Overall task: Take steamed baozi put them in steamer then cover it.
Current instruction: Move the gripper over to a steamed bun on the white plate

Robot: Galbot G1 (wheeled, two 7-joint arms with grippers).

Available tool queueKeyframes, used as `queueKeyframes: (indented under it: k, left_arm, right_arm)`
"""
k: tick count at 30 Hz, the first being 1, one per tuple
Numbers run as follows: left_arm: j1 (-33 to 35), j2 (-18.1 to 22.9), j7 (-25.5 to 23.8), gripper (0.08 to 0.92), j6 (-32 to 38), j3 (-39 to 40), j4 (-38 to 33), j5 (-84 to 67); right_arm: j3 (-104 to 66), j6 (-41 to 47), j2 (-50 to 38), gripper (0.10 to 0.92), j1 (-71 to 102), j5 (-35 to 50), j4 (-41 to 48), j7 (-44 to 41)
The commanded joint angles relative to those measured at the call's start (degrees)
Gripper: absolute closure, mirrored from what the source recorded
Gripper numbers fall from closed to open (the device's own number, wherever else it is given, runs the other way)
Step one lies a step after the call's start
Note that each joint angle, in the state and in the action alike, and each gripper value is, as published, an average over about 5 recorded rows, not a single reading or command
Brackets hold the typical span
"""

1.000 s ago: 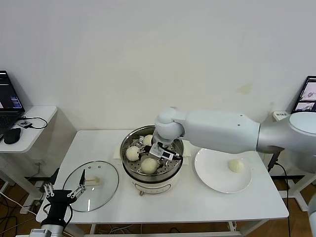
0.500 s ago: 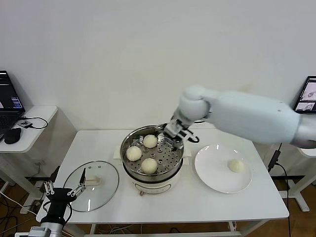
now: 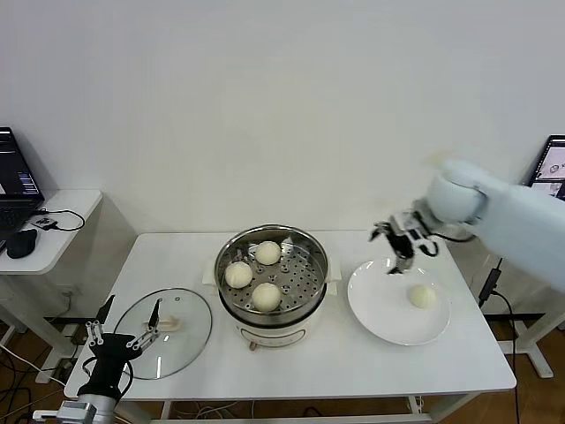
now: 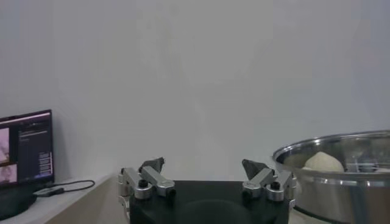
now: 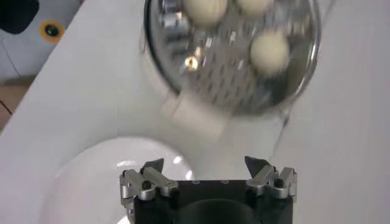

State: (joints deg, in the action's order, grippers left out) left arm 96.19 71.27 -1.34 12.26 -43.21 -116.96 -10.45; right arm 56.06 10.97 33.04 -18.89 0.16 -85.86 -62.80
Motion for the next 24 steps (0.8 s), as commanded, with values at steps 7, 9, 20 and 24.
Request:
queueKeyframes:
  k: [7,9,20,24]
  left_arm:
    - [0.33,0.10,-0.03,0.177,0.01,-0.23,0.45,0.15]
    - [0.39,0.16,-0.03,0.177,-0.01,-0.32,0.42,0.21]
    - [0.79,0.37,-0.04,0.177,-0.26,-1.23,0.43,0.35]
    - [0.85,0.43,-0.04,0.177,-0.20,-1.40,0.73,0.33]
  right_arm:
    - [-18.14,0.97,-4.92,0.202,23.28,-12.95,9.96,0.78]
    - [-19.28,0.69,-3.19,0.203,23.96,-13.85,12.13,1.06]
    - [-23.14,-0.34,4.91,0.203,26.78,-17.27,20.57,1.65]
    - [-23.66,-0.62,6.81,0.203,27.21,-18.37,22.95,1.95]
